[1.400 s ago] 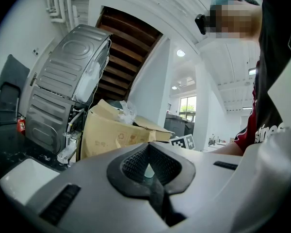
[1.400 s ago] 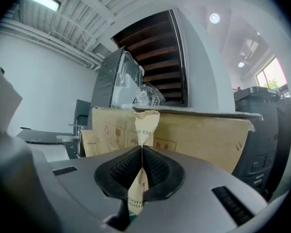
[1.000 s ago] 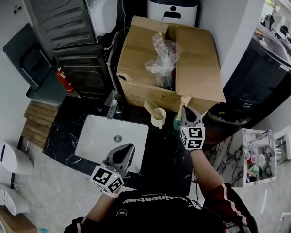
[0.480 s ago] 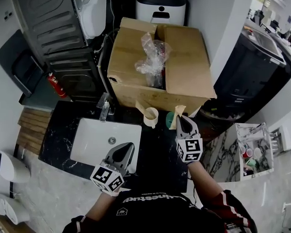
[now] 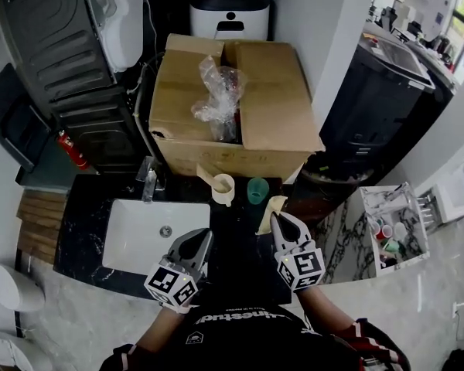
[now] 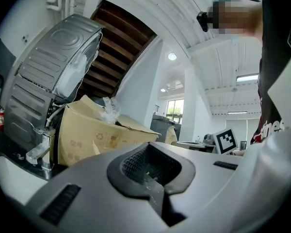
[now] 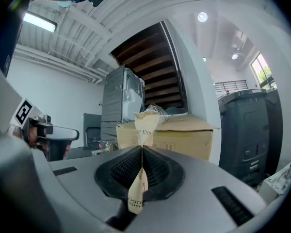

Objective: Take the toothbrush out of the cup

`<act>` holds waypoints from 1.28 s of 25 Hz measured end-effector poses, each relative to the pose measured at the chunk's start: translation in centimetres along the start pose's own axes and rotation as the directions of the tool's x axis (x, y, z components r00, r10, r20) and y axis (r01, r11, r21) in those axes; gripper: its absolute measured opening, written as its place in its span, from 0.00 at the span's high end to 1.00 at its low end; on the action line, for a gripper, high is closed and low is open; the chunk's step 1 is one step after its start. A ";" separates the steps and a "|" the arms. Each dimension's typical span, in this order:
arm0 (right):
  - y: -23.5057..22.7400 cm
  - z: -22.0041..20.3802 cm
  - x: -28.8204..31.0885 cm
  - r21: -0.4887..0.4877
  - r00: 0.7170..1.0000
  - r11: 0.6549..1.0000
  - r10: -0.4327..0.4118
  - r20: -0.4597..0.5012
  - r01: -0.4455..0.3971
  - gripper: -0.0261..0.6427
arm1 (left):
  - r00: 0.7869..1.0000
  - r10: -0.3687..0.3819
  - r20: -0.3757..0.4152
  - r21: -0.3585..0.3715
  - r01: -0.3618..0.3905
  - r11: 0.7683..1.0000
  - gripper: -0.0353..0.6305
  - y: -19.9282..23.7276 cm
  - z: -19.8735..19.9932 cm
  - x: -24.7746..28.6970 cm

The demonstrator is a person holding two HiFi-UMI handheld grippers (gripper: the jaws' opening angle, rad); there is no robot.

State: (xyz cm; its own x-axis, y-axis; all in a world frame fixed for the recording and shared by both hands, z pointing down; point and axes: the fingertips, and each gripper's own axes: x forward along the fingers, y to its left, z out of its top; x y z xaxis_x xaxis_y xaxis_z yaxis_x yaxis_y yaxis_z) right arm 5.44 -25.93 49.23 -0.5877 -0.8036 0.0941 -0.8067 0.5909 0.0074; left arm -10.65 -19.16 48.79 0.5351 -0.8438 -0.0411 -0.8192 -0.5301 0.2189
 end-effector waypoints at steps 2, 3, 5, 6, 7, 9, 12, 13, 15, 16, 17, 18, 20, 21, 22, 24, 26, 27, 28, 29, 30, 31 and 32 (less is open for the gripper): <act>0.8 0.2 -0.6 -0.009 1.000 1.000 0.022 -0.001 -0.022 0.90 | 1.000 -0.011 -0.003 0.008 0.011 1.000 0.93 -0.3 -0.1 0.4; 1.3 0.3 -0.9 -0.019 1.000 0.999 0.031 -0.001 -0.031 0.90 | 1.000 -0.017 -0.005 0.015 0.018 1.000 0.93 -0.5 -0.1 0.6; 2.0 0.4 -1.6 -0.037 0.999 0.998 0.043 0.003 -0.043 0.90 | 0.999 -0.035 -0.005 0.024 0.035 0.999 0.93 -0.9 -0.1 0.9; 2.3 0.4 -1.9 -0.036 0.999 0.998 0.046 0.004 -0.046 0.90 | 0.999 -0.044 -0.004 0.025 0.044 0.999 0.93 -1.0 -0.2 1.0; 2.5 0.2 -2.2 -0.028 0.999 0.999 0.047 0.003 -0.047 0.90 | 0.999 -0.050 -0.004 0.026 0.051 0.998 0.93 -1.2 -0.2 1.2; 2.5 0.0 -2.6 -0.008 0.999 0.999 0.044 0.000 -0.044 0.90 | 0.998 -0.061 -0.007 0.032 0.061 0.998 0.93 -1.5 -0.2 1.5; 2.2 -0.1 -3.1 -0.002 0.999 0.999 0.037 0.000 -0.037 0.90 | 0.998 -0.063 -0.007 0.033 0.063 0.997 0.93 -1.7 -0.1 1.8; 2.2 -0.1 -3.3 -0.001 0.999 0.999 0.035 0.000 -0.035 0.90 | 0.998 -0.061 -0.005 0.033 0.062 0.998 0.93 -1.7 -0.1 1.9; 2.0 -0.1 -3.4 0.009 0.999 0.999 0.034 0.000 -0.034 0.90 | 0.999 -0.049 -0.005 0.033 0.049 0.998 0.93 -1.4 -0.1 1.9; 2.0 -0.1 -3.4 0.015 0.999 0.999 0.035 0.002 -0.035 0.90 | 0.999 -0.040 -0.008 0.033 0.040 0.999 0.93 -1.3 -0.1 1.9; 1.9 0.0 -3.4 0.019 0.999 0.999 0.034 0.006 -0.035 0.90 | 0.999 -0.032 -0.012 0.034 0.033 0.999 0.93 -1.2 -0.1 1.9; 1.9 0.1 -3.4 0.021 0.999 0.999 0.034 0.009 -0.035 0.90 | 1.000 -0.026 -0.016 0.034 0.026 0.999 0.93 -1.0 -0.2 1.9; 2.0 0.1 -3.4 0.022 0.999 0.999 0.036 0.013 -0.036 0.90 | 1.000 -0.014 -0.017 0.030 0.015 0.999 0.93 -0.8 -0.4 1.8; 2.1 0.1 -3.3 0.023 0.999 0.999 0.037 0.013 -0.038 0.90 | 1.000 -0.009 -0.015 0.027 0.009 1.000 0.93 -0.7 -0.5 1.8; 2.2 0.1 -3.3 0.025 0.999 0.999 0.041 0.012 -0.041 0.90 | 1.000 -0.003 -0.014 0.025 0.003 1.000 0.92 -0.5 -0.5 1.7; 2.5 -0.1 -3.2 0.039 0.999 0.998 0.050 0.009 -0.050 0.90 | 1.000 0.010 -0.016 0.024 -0.010 1.000 0.92 -0.1 -0.6 1.6; 2.8 -0.2 -3.3 0.049 0.998 0.997 0.056 0.009 -0.056 0.90 | 1.000 0.024 -0.017 0.019 -0.024 1.000 0.85 0.2 -0.7 1.5; 3.0 -0.2 -3.3 0.049 0.998 0.997 0.058 0.008 -0.058 0.90 | 0.999 0.031 -0.016 0.013 -0.031 0.999 0.79 0.4 -0.8 1.5; 3.1 -0.2 -3.3 0.047 0.998 0.997 0.060 0.008 -0.060 0.90 | 0.999 0.040 -0.014 0.005 -0.040 0.999 0.75 0.7 -0.8 1.5; 3.2 -0.2 -3.3 0.044 0.998 0.997 0.063 0.008 -0.063 0.90 | 0.999 0.050 -0.011 -0.004 -0.050 0.999 0.71 1.0 -0.8 1.6; 3.3 -0.2 -3.3 0.042 0.998 0.997 0.066 0.007 -0.066 0.90 | 0.998 0.060 -0.009 -0.012 -0.061 0.998 0.68 1.3 -0.9 1.6; 3.5 -0.2 -3.4 0.041 0.998 0.997 0.068 0.007 -0.068 0.90 | 0.998 0.068 -0.006 -0.019 -0.069 0.997 0.64 1.5 -0.9 1.6; 3.6 -0.2 -3.5 0.041 0.998 0.997 0.069 0.005 -0.069 0.90 | 0.997 0.074 -0.006 -0.023 -0.074 0.997 0.63 1.7 -1.0 1.6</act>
State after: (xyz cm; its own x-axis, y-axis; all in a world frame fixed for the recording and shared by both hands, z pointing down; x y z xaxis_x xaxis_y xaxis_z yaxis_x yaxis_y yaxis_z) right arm 4.61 -21.02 49.12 -0.6423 -0.7613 0.0890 -0.7660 0.6417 -0.0395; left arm -11.03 -21.31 50.12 0.4744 -0.8801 -0.0187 -0.8516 -0.4641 0.2437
